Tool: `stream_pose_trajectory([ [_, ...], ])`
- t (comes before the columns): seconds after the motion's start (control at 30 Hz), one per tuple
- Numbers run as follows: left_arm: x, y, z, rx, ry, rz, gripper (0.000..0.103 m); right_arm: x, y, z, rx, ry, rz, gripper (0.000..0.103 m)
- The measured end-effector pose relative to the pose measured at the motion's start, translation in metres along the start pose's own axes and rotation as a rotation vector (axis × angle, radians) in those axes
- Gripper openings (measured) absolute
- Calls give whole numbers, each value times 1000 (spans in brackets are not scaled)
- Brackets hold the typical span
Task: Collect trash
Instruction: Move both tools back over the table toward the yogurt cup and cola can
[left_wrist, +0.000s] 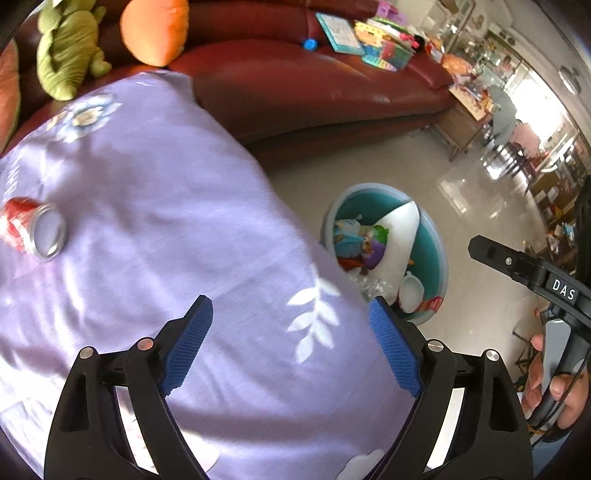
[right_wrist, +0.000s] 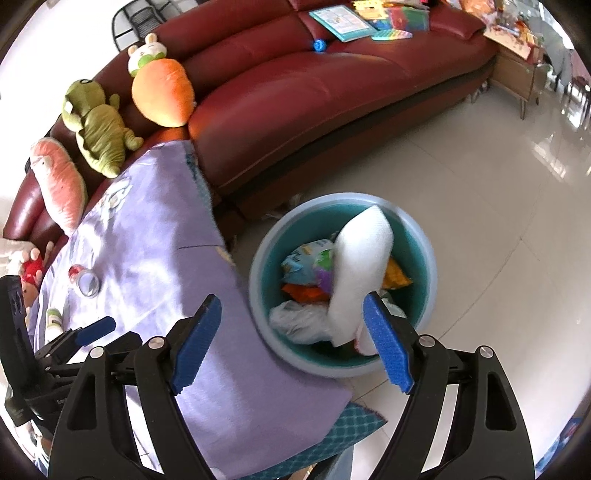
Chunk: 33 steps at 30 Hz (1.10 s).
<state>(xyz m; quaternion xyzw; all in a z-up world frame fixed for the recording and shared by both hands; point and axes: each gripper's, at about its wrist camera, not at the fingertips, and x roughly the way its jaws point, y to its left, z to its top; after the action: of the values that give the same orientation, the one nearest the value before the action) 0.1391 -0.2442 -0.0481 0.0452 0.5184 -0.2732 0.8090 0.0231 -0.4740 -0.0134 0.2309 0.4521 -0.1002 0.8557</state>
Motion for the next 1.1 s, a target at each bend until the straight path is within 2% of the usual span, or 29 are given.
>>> stream_pose_trajectory([
  [0.6,-85,84,-42,-181,-103,71,89,-27,124,-25,-216,4,108,76],
  [1.1,-100,157,-62,-333,-114,118,91,-14,190,-29,-350,46,141,76],
])
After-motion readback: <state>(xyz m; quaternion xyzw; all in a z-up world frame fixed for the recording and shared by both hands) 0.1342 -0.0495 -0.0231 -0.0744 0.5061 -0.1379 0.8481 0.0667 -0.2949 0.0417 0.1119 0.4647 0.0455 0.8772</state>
